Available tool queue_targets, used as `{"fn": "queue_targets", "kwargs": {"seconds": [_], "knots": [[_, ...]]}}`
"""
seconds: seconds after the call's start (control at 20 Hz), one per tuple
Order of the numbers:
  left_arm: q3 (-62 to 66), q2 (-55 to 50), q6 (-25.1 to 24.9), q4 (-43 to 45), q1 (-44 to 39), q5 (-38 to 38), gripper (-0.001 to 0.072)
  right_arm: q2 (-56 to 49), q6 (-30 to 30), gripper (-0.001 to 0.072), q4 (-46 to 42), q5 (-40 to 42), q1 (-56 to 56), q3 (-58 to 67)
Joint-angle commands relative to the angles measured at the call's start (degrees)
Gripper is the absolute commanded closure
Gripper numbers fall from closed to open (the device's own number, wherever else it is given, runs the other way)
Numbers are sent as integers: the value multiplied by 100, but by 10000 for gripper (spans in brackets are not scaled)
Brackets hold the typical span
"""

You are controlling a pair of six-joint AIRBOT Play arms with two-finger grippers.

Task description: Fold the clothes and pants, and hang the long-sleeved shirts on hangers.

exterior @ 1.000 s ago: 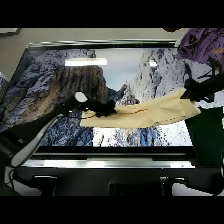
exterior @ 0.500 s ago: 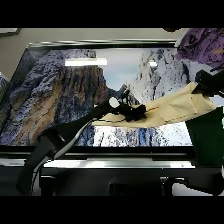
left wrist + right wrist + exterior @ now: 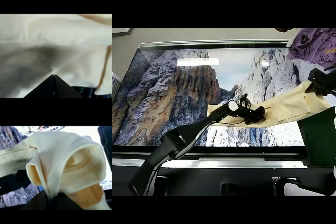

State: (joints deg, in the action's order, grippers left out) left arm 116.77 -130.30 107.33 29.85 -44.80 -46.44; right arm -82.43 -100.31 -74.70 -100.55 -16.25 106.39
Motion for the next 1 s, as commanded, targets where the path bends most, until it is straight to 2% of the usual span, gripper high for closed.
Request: {"fn": "queue_targets", "kwargs": {"seconds": [0.0,0.1,0.3,0.4,0.65,0.95], "knots": [[33,385,26,1014,501,-789,695,4,-223,687,415,234,61,7],[33,839,282,2131,1008,-1460,695,0,-389,687,437,328,374,7],[33,1899,282,3906,2140,-2677,693,0,-1051,687,341,511,1360,7],[33,2376,203,4481,2671,-3115,692,0,-1421,687,195,739,1919,7],[28,3119,44,4717,3718,-3475,691,-356,-2111,687,-81,1163,3139,7],[2,3276,-101,4717,4207,-3672,691,-1285,-2494,687,-13,1825,4168,7]]}}
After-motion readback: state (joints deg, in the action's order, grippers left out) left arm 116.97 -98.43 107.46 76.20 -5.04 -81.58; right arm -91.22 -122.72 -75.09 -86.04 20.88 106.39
